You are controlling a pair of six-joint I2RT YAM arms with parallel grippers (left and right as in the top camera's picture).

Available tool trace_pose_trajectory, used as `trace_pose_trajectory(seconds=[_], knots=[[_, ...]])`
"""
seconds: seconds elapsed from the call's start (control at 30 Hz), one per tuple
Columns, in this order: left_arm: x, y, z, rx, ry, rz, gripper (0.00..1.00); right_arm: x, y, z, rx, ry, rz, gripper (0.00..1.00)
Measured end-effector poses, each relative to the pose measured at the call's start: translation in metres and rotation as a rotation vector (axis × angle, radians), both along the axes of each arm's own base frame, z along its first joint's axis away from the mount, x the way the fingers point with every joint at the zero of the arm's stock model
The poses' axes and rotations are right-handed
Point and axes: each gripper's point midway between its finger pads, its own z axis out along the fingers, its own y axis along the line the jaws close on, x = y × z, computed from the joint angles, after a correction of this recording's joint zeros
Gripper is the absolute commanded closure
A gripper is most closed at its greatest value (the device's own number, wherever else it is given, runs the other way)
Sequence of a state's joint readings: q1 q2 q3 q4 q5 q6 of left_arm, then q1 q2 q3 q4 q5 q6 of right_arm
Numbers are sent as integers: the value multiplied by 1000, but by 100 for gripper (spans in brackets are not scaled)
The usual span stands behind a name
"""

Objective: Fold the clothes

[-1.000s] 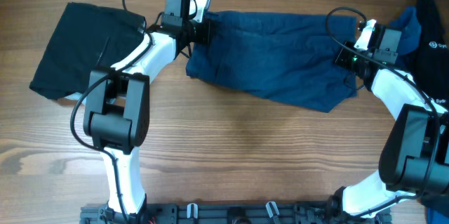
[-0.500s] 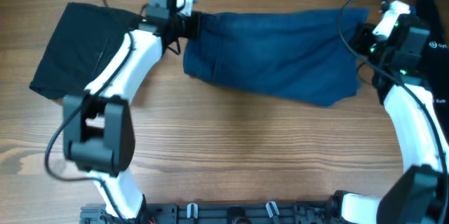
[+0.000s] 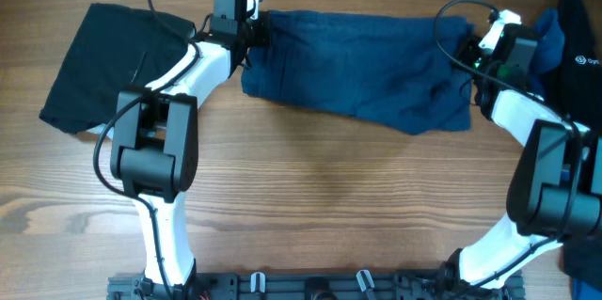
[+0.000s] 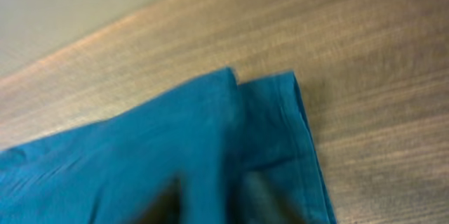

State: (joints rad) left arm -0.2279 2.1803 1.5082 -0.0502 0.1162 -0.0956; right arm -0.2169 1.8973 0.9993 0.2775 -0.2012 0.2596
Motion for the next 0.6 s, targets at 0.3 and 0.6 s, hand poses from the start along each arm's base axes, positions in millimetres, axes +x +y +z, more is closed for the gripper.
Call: trace_pose_trajectory(seconds=[0.3,0.6], knots=[[-15,21,13,54,60,76,28,-52,2,-1,33,214,-10,29],[-47,-17,31,43,117,-23,26,-87,8,-39,75,413,-22,72]])
